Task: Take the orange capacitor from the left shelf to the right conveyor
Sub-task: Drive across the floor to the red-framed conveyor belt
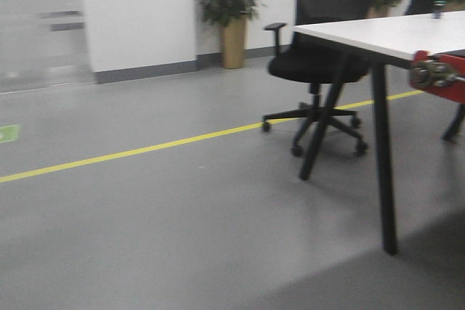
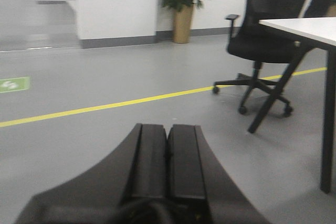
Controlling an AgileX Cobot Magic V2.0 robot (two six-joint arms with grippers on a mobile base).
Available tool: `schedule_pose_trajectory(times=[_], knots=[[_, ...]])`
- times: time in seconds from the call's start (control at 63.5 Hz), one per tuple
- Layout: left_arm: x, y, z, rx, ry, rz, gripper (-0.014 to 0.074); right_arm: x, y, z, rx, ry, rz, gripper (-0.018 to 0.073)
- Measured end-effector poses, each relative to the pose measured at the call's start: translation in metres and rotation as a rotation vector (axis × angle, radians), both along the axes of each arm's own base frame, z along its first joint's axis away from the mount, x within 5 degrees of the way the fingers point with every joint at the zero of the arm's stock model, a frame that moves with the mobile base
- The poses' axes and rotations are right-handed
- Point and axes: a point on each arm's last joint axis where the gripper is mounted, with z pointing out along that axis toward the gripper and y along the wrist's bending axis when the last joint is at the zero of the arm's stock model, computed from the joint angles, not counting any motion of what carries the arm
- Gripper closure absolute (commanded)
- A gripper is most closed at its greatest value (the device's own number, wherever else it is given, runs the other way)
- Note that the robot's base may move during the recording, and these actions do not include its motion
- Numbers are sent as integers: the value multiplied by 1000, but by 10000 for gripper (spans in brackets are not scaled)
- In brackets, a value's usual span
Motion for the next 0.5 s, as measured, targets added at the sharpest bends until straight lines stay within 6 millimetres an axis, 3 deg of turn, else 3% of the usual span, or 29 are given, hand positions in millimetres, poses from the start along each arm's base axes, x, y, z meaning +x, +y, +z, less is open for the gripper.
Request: schedule_pose_trajectory(times=[0.504], knots=[[0, 0, 0, 0, 0, 0, 723, 0, 0, 0, 0, 0, 0, 354]])
